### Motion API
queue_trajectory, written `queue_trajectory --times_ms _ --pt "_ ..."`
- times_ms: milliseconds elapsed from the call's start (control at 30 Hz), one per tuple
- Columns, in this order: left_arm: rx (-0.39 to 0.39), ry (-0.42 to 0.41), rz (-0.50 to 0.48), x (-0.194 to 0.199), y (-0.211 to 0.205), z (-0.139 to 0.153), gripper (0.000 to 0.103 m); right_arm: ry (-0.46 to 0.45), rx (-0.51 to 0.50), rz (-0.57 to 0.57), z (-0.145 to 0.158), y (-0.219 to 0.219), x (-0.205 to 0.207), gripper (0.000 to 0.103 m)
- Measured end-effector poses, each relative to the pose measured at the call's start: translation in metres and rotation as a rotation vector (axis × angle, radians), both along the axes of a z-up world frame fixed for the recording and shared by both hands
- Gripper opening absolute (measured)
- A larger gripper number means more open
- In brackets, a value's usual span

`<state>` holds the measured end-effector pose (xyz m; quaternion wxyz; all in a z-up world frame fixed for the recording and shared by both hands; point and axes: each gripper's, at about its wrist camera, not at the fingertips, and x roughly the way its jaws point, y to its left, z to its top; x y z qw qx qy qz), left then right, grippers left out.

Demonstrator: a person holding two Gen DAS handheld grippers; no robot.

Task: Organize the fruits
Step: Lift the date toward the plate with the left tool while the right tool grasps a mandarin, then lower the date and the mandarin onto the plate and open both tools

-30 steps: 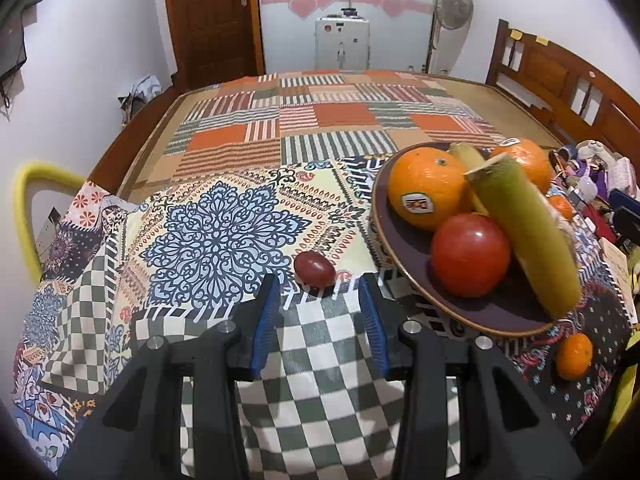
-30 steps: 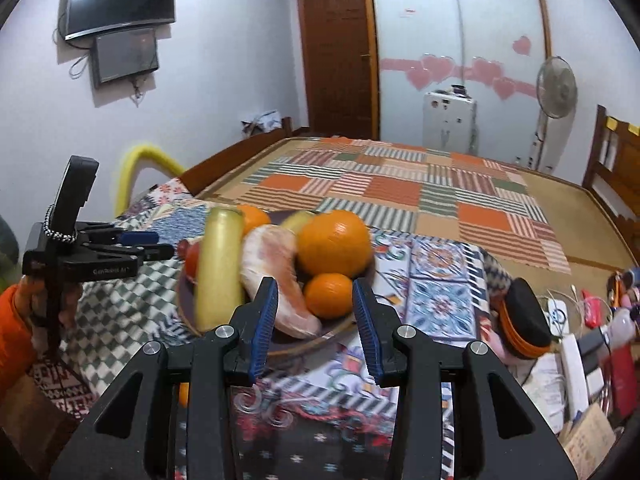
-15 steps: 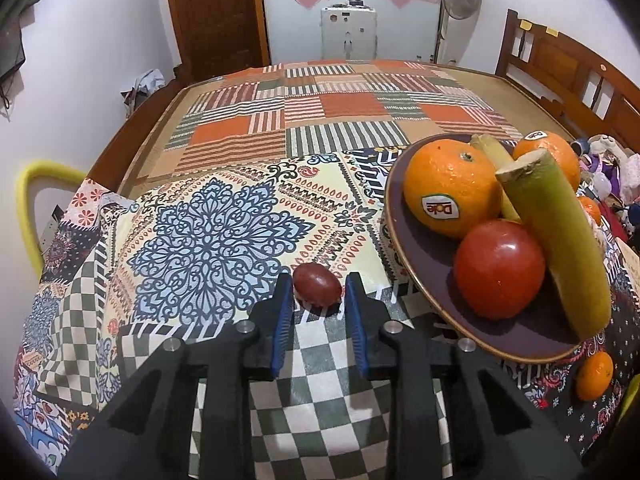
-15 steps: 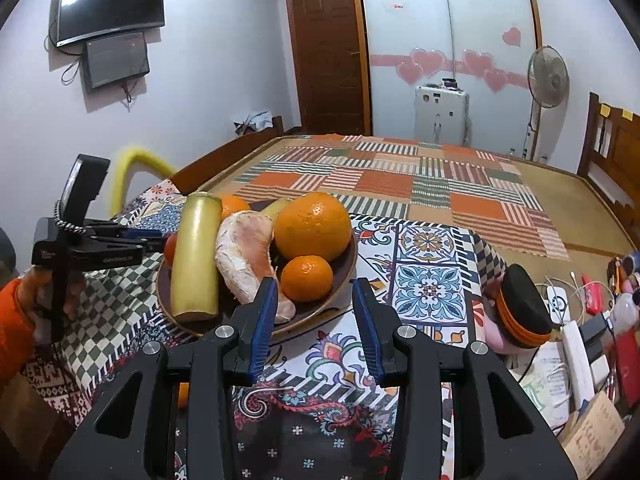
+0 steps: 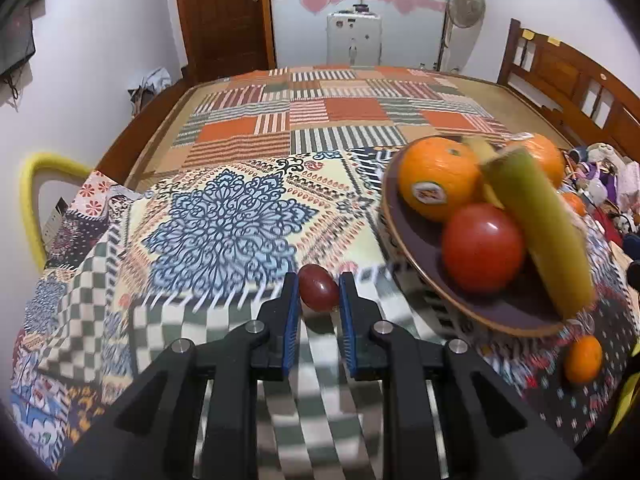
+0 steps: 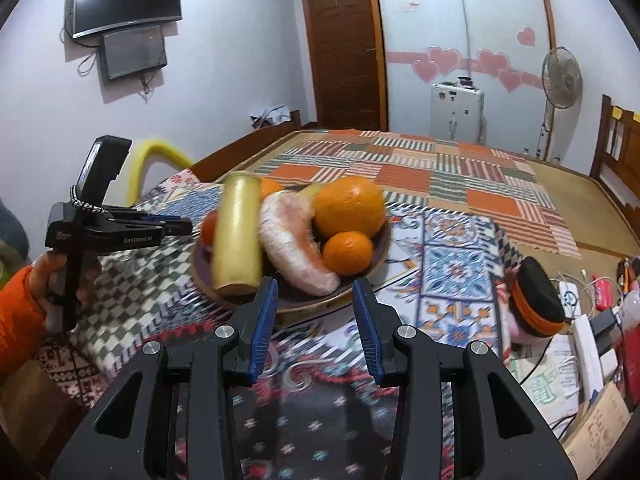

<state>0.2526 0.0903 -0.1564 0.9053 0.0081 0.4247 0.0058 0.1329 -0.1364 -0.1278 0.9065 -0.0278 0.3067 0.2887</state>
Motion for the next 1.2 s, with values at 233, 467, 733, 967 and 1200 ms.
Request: queue_trajectory --times_ms 233,467,733,967,1200 --pt "0.015 -0.066 -0.057 -0.06 -0.02 0.024 0.019 0.05 0.017 0.06 -0.011 0.018 -0.021 0.036" --pt "-0.006 -0.087 -0.121 -0.106 -0.04 0.027 0.019 0.085 -0.012 0.072 -0.03 0.036 -0.028 0.037" --pt "-0.048 -0.063 -0.147 -0.113 -0.048 0.013 0.019 0.102 -0.048 0.066 -0.037 0.037 -0.023 0.036" --pt "-0.062 -0.062 -0.144 -0.106 -0.049 0.012 0.019 0.098 -0.022 0.069 -0.032 0.036 -0.02 0.032" --pt "-0.068 -0.112 -0.151 -0.094 -0.051 0.033 0.019 0.033 -0.017 0.034 -0.013 0.025 -0.015 0.032"
